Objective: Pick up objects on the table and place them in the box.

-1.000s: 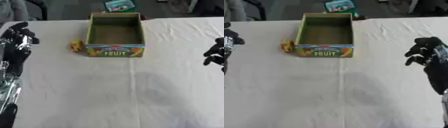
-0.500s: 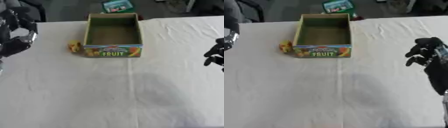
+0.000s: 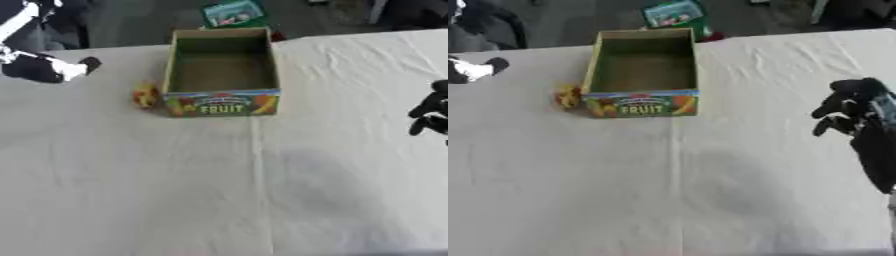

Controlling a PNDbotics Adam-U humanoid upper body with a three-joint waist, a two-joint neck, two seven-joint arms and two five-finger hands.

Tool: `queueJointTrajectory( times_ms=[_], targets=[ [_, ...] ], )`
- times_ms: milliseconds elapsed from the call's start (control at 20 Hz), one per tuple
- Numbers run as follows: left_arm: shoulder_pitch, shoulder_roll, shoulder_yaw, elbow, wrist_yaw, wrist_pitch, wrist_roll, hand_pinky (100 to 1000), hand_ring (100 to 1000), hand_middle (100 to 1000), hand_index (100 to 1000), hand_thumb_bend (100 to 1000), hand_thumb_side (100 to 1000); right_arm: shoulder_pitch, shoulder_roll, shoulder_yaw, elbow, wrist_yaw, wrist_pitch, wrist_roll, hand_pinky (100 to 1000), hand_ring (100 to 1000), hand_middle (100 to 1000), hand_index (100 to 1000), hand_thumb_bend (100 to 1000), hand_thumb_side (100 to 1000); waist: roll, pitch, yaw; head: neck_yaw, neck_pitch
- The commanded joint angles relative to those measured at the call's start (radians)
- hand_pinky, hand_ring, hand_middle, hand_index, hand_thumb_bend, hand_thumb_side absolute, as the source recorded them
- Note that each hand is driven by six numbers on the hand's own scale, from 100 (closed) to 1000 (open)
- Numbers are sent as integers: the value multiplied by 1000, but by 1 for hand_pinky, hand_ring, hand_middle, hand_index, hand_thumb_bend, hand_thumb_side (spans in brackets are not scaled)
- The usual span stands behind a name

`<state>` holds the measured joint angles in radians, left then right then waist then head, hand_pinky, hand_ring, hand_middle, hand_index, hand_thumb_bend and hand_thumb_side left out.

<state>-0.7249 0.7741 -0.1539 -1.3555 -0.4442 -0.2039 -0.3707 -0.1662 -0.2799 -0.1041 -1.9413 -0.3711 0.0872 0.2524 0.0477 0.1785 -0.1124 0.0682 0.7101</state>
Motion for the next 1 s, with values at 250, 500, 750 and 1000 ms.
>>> queueJointTrajectory(
  times_ms=[250, 500, 750, 1000],
  targets=[
    [-144, -83, -13, 259, -227, -105, -95, 678, 679, 671, 847, 670, 332, -4, -26, 3, -6, 9, 3, 7, 418, 557, 521, 694, 100, 639, 2, -18, -11, 6, -4],
    [-206, -168, 3, 395, -350, -143, -86, 677, 685, 671, 846, 707, 355, -6, -23, 7, -5, 10, 5, 11, 417, 557, 521, 694, 100, 644, 3, -16, -20, 14, -5],
    [-225, -220, 24, 469, -459, -149, -51, 668, 678, 659, 836, 708, 365, -7, -20, 8, -5, 11, 6, 13, 417, 557, 520, 694, 100, 648, 3, -13, -30, 18, -6],
    [-225, -245, 39, 509, -510, -135, 6, 654, 661, 642, 826, 649, 354, -8, -19, 9, -4, 12, 7, 13, 418, 557, 520, 694, 100, 652, 4, -11, -36, 19, -7]
  ],
)
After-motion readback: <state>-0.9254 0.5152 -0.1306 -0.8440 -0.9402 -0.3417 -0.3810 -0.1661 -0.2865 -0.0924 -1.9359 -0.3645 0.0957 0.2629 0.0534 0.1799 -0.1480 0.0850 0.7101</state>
